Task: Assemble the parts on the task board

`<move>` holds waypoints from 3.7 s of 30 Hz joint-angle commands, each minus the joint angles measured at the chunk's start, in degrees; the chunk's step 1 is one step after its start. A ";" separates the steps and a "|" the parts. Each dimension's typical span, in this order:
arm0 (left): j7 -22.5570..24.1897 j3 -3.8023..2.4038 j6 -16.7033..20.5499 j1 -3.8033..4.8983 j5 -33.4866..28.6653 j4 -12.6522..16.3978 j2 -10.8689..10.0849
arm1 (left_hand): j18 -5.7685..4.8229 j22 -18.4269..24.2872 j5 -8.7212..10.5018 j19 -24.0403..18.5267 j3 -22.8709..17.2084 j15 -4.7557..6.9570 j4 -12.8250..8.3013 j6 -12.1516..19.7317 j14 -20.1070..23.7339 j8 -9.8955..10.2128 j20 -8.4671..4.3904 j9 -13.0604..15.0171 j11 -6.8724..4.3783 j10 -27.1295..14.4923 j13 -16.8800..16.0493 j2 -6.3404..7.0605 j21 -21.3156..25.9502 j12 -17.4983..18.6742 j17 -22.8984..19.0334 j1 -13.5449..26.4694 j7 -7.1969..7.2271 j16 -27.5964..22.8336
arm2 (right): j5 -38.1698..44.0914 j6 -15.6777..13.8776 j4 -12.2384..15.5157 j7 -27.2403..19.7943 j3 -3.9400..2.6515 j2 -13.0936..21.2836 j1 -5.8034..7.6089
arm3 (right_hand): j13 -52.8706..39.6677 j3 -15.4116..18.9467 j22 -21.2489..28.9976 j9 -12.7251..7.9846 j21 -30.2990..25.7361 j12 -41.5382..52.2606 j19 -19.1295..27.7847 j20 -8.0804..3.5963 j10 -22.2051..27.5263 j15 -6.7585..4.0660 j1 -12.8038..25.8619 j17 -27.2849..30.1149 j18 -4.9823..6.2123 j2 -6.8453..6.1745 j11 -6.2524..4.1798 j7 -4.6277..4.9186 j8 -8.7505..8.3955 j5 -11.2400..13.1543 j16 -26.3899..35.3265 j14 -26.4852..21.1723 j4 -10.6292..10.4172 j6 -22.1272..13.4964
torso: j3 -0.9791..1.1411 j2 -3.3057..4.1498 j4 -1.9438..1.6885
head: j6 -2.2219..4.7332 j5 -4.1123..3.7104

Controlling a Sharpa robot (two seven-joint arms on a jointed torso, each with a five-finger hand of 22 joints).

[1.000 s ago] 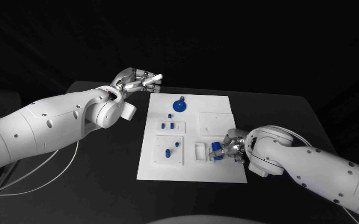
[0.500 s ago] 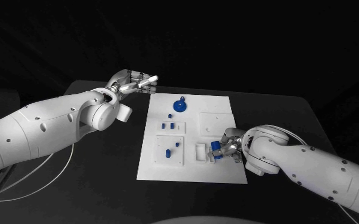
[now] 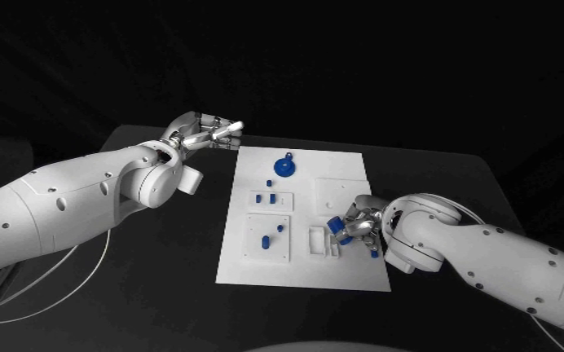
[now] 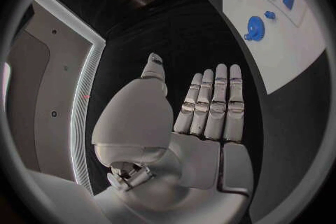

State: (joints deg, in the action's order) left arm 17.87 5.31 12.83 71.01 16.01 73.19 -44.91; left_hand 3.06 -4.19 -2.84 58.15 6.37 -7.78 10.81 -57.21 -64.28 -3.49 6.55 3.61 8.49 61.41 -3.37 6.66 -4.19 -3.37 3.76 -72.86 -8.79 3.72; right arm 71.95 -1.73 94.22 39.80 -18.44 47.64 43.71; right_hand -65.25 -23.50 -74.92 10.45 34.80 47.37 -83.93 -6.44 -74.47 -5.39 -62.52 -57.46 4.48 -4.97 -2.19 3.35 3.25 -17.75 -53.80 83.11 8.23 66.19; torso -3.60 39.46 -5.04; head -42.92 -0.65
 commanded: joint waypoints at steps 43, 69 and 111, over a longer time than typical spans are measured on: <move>-0.56 0.06 -1.23 0.03 -0.39 -0.74 0.28 | -0.38 0.05 0.14 -0.14 0.03 -0.06 -1.36 -0.04 0.45 -0.13 0.26 0.03 0.06 -0.36 -0.01 -1.09 0.11 -0.04 -0.06 0.51 -0.07 -0.19 | 2.40 10.05 0.96 1.98 0.68 -1.85 1.49 | 1.96 1.95 -3.39 -0.29 -1.25 -1.68 -2.90 -0.64 -0.85 -0.44 3.72 0.21 -0.96 -1.32 -0.30 -1.00 0.40 10.06 1.11 0.15 -11.90 3.13 | -0.71 0.39 -2.41 | -0.07 -1.91; -0.94 0.09 -1.43 0.04 -0.39 -0.72 0.13 | -0.36 0.05 0.13 -0.18 0.00 -0.09 -1.42 -0.09 0.53 -0.13 0.29 0.02 0.10 -0.50 -0.01 -1.26 0.11 -0.04 -0.06 0.62 -0.07 -0.19 | 2.96 10.47 0.87 2.00 1.25 -1.55 1.48 | 2.00 1.35 -3.37 -0.45 -1.32 -1.87 -2.92 -0.64 -1.18 -0.43 4.73 0.19 -1.06 -0.54 -0.38 -1.11 0.39 9.77 1.22 0.22 -11.03 3.39 | -0.86 0.51 -3.00 | -0.03 -2.47; -1.29 0.10 -1.68 0.04 -0.17 -1.43 0.29 | -0.33 0.04 0.13 -0.21 0.09 -0.11 -1.94 -0.14 0.56 -0.13 0.33 0.02 0.11 -0.52 -0.01 -1.74 0.10 -0.04 -0.06 0.76 -0.05 -0.19 | -3.74 13.64 2.30 2.26 -0.67 2.08 2.24 | -0.19 2.28 -3.62 11.06 0.02 -0.65 -2.88 -0.99 -1.95 -0.77 5.05 -0.22 -1.36 0.17 -0.84 -1.94 0.43 9.31 0.28 0.23 -10.18 3.33 | -1.14 0.53 -3.61 | -0.38 -3.24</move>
State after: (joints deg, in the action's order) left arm 16.40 5.44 11.99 71.02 15.99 71.71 -44.76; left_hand 3.06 -4.20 -2.84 58.15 6.51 -8.00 9.06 -57.21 -64.06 -3.50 6.55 3.61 8.69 61.21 -3.37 5.57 -4.19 -3.37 3.76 -72.22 -8.79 3.72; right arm 69.37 8.32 96.55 40.01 -19.11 49.67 45.96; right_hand -65.46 -21.32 -74.90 21.22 35.00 46.91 -84.15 -7.07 -76.50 -5.83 -57.35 -57.69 3.83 -5.63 -2.96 1.71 3.46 -8.66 -53.64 83.30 -2.10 69.50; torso -4.71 39.97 -8.60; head -43.26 -3.85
